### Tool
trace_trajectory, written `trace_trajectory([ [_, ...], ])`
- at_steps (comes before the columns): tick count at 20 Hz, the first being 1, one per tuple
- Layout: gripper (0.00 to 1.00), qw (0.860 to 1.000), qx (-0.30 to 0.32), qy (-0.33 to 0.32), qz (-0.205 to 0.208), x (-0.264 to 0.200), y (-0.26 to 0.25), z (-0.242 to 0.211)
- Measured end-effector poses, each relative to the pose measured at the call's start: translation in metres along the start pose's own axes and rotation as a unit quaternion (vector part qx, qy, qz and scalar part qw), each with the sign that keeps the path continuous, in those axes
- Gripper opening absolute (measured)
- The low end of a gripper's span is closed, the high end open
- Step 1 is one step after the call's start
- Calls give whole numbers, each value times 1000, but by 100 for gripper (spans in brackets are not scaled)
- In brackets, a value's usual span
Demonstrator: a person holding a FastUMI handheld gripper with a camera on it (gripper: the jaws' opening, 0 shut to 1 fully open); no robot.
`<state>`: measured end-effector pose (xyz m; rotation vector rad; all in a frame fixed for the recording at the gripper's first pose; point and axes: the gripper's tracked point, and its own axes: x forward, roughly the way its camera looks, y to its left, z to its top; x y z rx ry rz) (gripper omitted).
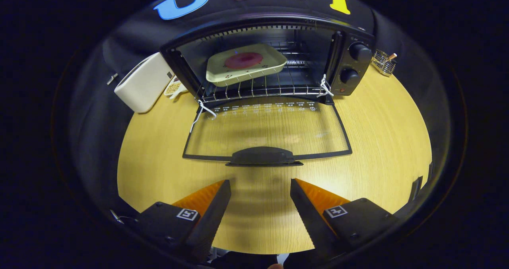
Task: Open the toaster oven, put the food inside, and close the toaster oven door.
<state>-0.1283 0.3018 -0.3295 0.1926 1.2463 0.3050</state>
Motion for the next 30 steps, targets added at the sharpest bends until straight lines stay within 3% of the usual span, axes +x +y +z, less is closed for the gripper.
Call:
trace_trajectory([
  [14,99,999,-2,9,-47,41,-4,2],
  [30,99,990,-21,-136,-18,-32,4,51],
])
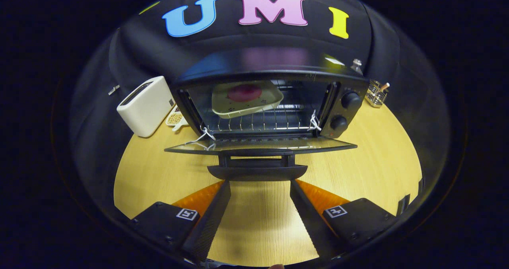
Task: Open the toaster oven, put the food inside, and close the toaster oven door.
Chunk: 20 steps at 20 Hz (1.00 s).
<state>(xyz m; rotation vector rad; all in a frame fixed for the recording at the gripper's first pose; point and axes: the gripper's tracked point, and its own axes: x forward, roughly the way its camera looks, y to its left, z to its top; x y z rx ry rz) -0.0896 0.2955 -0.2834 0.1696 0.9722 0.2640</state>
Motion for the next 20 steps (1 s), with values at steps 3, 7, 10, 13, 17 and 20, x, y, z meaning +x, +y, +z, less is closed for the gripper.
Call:
trace_trajectory([
  [3,99,999,-14,-41,0,-14,2,32],
  [7,99,994,-34,-102,-2,-28,6,89],
  [10,99,989,-30,-146,-4,-51,3,137],
  [13,99,982,-32,-188,-11,-74,-1,154],
  [17,99,973,-26,-228,-15,-124,-19,181],
  [20,98,966,-14,-258,-23,-152,-36,204],
])
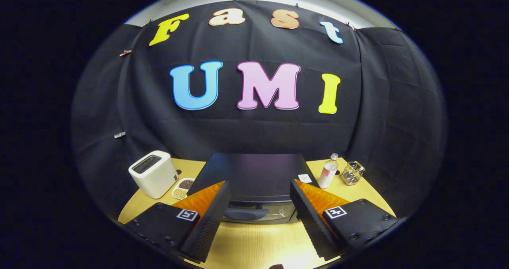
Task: Open the toaster oven, put the food inside, and close the toaster oven door.
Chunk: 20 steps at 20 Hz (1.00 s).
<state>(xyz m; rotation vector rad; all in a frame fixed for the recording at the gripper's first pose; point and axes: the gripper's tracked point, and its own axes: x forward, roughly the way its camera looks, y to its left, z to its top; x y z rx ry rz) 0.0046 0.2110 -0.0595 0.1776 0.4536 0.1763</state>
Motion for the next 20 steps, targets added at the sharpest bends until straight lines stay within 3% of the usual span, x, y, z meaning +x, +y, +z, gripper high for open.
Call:
trace_trajectory([
  [11,98,994,-22,-101,-31,-42,-57,128],
  [15,99,984,-43,-170,-46,-58,-74,169],
  [20,99,986,-34,-163,-4,-43,-69,156],
])
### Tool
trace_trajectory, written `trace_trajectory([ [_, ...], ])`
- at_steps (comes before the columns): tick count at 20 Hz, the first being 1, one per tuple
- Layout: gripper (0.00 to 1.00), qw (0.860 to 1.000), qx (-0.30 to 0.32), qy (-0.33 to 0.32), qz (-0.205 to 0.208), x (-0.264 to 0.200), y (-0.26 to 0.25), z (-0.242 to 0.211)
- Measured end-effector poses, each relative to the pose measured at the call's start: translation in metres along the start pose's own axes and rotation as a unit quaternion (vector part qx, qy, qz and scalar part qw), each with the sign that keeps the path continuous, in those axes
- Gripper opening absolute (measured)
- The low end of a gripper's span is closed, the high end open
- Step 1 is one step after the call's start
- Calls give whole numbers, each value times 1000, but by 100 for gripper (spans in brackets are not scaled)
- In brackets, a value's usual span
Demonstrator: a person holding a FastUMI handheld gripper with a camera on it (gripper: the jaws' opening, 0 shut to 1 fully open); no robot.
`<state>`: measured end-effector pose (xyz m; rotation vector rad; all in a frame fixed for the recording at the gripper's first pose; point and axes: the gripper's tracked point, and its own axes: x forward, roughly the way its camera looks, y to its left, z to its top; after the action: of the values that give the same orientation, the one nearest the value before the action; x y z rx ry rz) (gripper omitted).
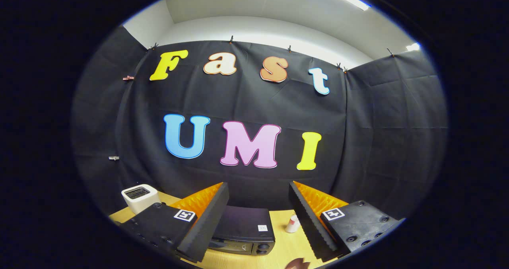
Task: Open the toaster oven, put the food inside, and close the toaster oven door.
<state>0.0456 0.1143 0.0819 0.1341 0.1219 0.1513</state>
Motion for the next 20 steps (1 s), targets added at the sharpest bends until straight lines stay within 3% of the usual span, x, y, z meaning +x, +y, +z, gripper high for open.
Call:
trace_trajectory([
  [4,99,998,33,-42,12,1,-4,14],
  [8,99,999,36,-37,17,0,-8,7],
  [12,99,999,-4,-36,-8,0,-19,6],
  [17,99,1000,5,-27,13,-4,-5,-3],
  [20,99,1000,-10,-27,-2,-5,-10,-7],
])
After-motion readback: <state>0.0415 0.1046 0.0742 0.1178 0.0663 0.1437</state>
